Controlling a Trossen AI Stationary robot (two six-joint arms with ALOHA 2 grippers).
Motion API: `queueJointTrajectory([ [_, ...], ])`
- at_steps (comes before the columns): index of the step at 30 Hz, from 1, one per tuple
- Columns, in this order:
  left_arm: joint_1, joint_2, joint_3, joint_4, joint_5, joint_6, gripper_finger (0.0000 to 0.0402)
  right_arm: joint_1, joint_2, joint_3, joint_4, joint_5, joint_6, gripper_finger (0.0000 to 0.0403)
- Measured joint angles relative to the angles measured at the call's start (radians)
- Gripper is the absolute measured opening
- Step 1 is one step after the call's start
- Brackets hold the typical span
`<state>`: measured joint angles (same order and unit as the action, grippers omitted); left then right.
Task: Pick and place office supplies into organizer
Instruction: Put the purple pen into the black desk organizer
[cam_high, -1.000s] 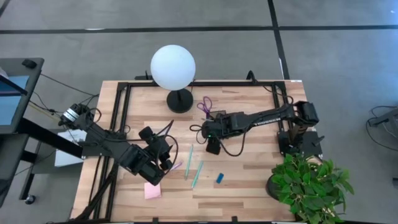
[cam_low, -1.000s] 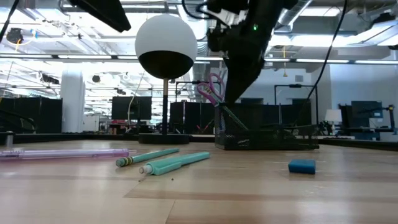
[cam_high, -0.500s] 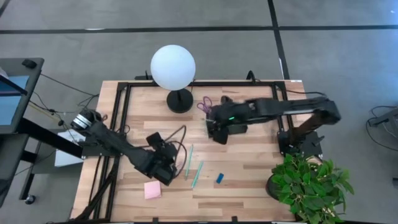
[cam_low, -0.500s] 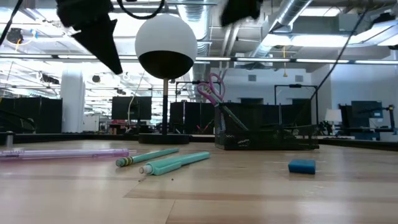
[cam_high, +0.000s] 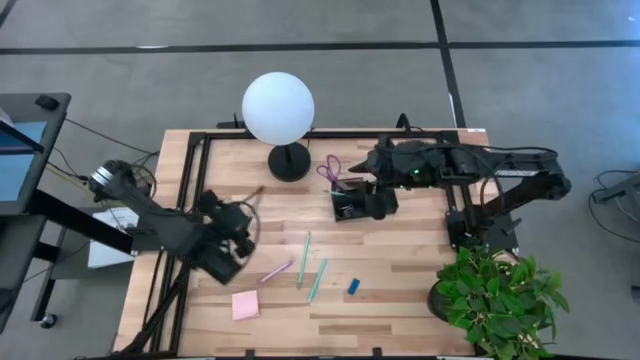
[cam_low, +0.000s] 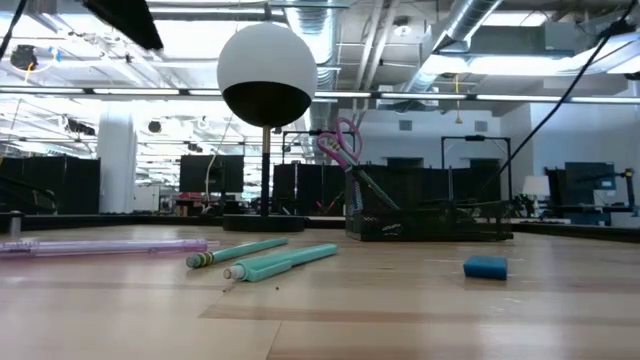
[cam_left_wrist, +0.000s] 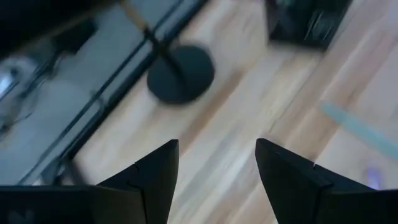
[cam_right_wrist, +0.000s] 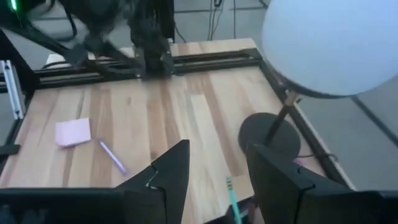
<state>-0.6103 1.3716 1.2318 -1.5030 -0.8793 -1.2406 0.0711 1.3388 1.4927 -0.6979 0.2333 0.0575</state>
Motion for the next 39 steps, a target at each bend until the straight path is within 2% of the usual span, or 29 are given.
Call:
queueJointTrajectory([
  [3,-0.054,-0.117,-0.135,0.181,-0.072,0.001,0.021,0.001,0.035,0.0,-0.027,-0.002,0.02,0.0152],
  [7,-0.12,-0.213,-0.412,0.655,-0.08,0.091,0.021,0.0,0.087,0.0,-0.021,-0.001,0.021,0.0154],
  [12,-0.148,-0.207,-0.676,1.273,-0.028,0.307,0.021,-0.006,0.145,0.0,-0.017,-0.001,0.021,0.0154],
  [16,-0.147,-0.162,-0.801,1.59,0.037,0.385,0.021,-0.007,0.156,0.0,-0.009,-0.002,0.022,0.0151],
  [19,-0.147,-0.102,-0.853,1.683,0.041,0.305,0.021,0.0,0.169,0.0,0.004,-0.001,0.022,0.015],
  [23,-0.146,0.034,-0.859,1.697,0.083,0.203,0.021,0.001,0.164,0.002,0.016,-0.003,0.022,0.015],
  [27,-0.141,0.184,-0.797,1.697,0.133,0.168,0.021,-0.001,0.17,-0.001,0.007,-0.003,0.023,0.0148],
  [31,-0.142,0.277,-0.712,1.692,0.167,0.184,0.021,0.0,0.171,-0.001,0.002,-0.003,0.023,0.0149],
  [34,-0.142,0.312,-0.653,1.607,0.161,0.177,0.021,0.0,0.171,-0.001,0.002,-0.001,0.023,0.015],
  [39,-0.157,0.366,-0.59,1.469,0.138,0.083,0.021,-0.001,0.171,-0.001,-0.002,-0.001,0.023,0.0147],
])
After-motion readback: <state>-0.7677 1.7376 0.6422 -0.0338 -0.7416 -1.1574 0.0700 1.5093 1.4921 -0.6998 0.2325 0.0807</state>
